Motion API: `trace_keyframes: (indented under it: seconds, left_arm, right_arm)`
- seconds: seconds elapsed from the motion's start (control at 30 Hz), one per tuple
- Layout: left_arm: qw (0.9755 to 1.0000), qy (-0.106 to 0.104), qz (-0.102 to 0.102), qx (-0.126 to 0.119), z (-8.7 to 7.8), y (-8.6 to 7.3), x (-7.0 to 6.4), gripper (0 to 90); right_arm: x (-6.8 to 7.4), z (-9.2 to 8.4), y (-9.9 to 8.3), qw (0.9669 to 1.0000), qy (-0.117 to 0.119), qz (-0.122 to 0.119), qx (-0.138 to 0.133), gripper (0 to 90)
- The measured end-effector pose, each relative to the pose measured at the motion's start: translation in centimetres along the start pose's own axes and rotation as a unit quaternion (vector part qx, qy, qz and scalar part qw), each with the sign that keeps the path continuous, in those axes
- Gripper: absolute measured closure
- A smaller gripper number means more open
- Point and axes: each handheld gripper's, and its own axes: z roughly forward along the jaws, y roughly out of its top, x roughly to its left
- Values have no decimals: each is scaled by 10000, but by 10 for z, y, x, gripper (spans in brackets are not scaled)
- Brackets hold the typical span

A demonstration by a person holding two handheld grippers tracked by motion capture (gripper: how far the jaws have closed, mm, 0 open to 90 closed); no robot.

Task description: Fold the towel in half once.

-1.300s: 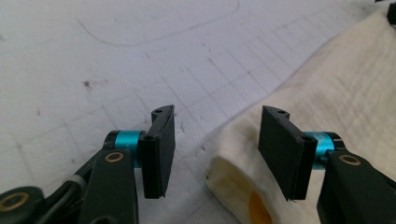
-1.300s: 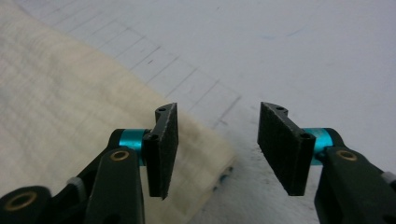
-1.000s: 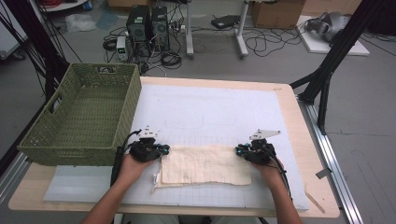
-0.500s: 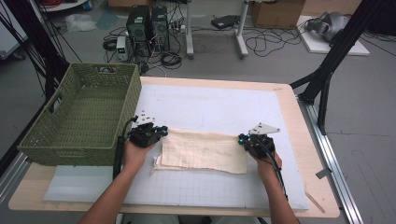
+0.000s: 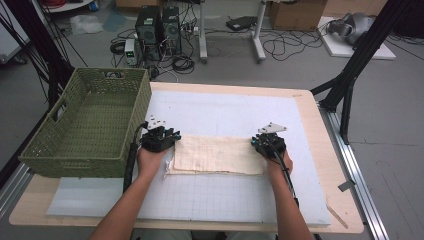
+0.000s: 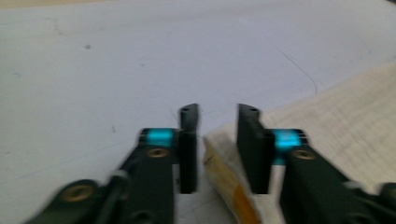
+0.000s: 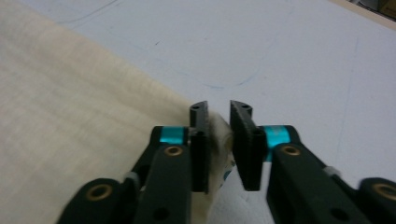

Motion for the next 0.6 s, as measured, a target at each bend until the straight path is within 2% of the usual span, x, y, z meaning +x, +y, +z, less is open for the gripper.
trace_keyframes:
  seconds: [0.03, 0.07, 0.13, 0.2, 0.23, 0.3, 0.43, 0.5, 0.6]
  left_arm:
    - [9999, -100, -57, -16, -2, 0, 2, 580]
    - [9999, -143, -14, 0, -5, 1, 2, 567]
    - [9996, -273, 104, 59, -10, 1, 0, 547]
    - [9989, -367, 267, 107, -14, 0, -4, 553]
    - [9984, -403, 374, 127, -16, 0, -6, 563]
    - [9978, -474, 453, 139, -21, -2, -9, 579]
    - [9968, -584, 483, 237, -30, -8, -13, 591]
    - [9958, -643, 512, 415, -33, -10, -15, 599]
    - [9949, -702, 625, 370, -41, -16, -20, 603]
  right_arm:
    - [-1, -2, 0, 9999, 15, 108, -42, 676]
    - [-3, -4, 0, 9999, 13, 97, -85, 641]
    - [-4, -10, 0, 9997, 23, 192, -117, 561]
    - [-6, -16, 0, 9994, 119, 288, -174, 530]
    - [-6, -20, -1, 9993, 139, 291, -207, 518]
    - [-6, -28, -2, 9990, 163, 292, -296, 509]
    - [-3, -44, -7, 9987, 285, 198, -364, 502]
    - [-2, -51, -11, 9986, 351, 132, -380, 499]
    - [2, -60, -18, 9979, 504, 42, -400, 498]
